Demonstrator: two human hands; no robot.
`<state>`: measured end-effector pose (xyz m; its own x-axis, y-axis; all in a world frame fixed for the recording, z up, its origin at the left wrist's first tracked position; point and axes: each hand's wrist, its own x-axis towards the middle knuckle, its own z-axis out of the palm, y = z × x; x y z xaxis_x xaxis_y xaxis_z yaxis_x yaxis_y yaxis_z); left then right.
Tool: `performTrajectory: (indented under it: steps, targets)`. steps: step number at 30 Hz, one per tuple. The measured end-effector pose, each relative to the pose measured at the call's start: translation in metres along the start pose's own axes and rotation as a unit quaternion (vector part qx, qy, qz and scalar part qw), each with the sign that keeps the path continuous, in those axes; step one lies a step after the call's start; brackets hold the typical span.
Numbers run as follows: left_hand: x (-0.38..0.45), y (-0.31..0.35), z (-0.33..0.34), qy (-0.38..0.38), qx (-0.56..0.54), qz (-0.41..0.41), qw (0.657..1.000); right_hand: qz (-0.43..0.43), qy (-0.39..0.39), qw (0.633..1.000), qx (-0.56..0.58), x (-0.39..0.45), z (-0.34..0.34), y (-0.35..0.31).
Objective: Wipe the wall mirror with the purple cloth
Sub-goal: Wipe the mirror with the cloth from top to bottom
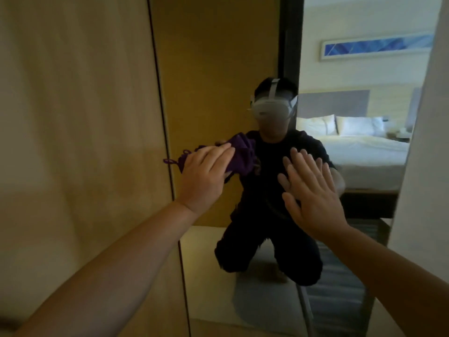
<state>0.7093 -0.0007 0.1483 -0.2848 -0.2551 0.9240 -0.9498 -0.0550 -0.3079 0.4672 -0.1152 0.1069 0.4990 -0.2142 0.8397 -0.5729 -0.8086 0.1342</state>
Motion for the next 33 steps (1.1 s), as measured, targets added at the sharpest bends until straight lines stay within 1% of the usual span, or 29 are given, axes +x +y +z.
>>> performTrajectory:
  steps: [2, 4, 6, 8, 11, 15, 17, 18, 20, 22, 23, 25, 28, 30, 31, 33]
  targets:
    - [-0.02, -0.019, -0.004, -0.013, 0.003, -0.014, 1.0, -0.01, -0.011, 0.999, -0.031, -0.005, 0.022, -0.017]
    - [-0.031, -0.039, -0.006, -0.011, -0.002, -0.003, 1.0, -0.02, -0.012, 0.998, -0.065, -0.002, 0.043, -0.034]
    - [-0.034, -0.057, 0.003, 0.004, 0.006, 0.01, 1.0, -0.016, -0.002, 0.996, -0.091, 0.006, 0.06, -0.048]
    - [-0.033, -0.07, 0.019, 0.028, 0.025, 0.016, 0.999, 0.001, 0.026, 0.994, -0.107, 0.013, 0.077, -0.056]
    - [-0.048, -0.065, 0.04, 0.022, 0.047, 0.031, 0.998, 0.014, 0.059, 0.991, -0.123, 0.013, 0.093, -0.057]
    - [-0.093, -0.046, 0.057, 0.042, 0.028, 0.101, 0.994, 0.013, 0.098, 0.986, -0.137, 0.014, 0.099, -0.056]
    - [-0.13, -0.041, 0.063, 0.019, 0.02, 0.132, 0.991, 0.01, 0.111, 0.985, -0.13, 0.014, 0.101, -0.057]
    - [-0.156, -0.037, 0.067, -0.009, 0.019, 0.155, 0.988, 0.009, 0.115, 0.985, -0.127, 0.013, 0.101, -0.056]
    - [-0.22, -0.028, 0.073, -0.082, 0.02, 0.209, 0.974, 0.003, 0.128, 0.984, -0.125, 0.013, 0.101, -0.055]
    - [-0.276, -0.018, 0.076, -0.153, 0.033, 0.228, 0.961, 0.003, 0.137, 0.983, -0.123, 0.013, 0.102, -0.055]
    - [-0.297, -0.013, 0.079, -0.171, 0.035, 0.218, 0.96, 0.004, 0.139, 0.982, -0.125, 0.013, 0.102, -0.056]
    - [-0.315, -0.002, 0.083, -0.182, 0.031, 0.183, 0.966, 0.007, 0.136, 0.982, -0.131, 0.013, 0.103, -0.057]
    - [-0.306, 0.003, 0.071, -0.189, 0.007, 0.157, 0.969, 0.013, 0.108, 0.985, -0.131, 0.013, 0.097, -0.058]
    - [-0.287, 0.007, 0.058, -0.2, -0.029, 0.122, 0.972, 0.014, 0.068, 0.99, -0.121, 0.013, 0.089, -0.058]
    - [-0.272, 0.009, 0.051, -0.188, -0.045, 0.093, 0.977, 0.012, 0.046, 0.993, -0.111, 0.013, 0.083, -0.057]
    - [-0.226, 0.013, 0.039, -0.124, -0.076, 0.033, 0.989, 0.006, 0.012, 0.997, -0.077, 0.009, 0.066, -0.053]
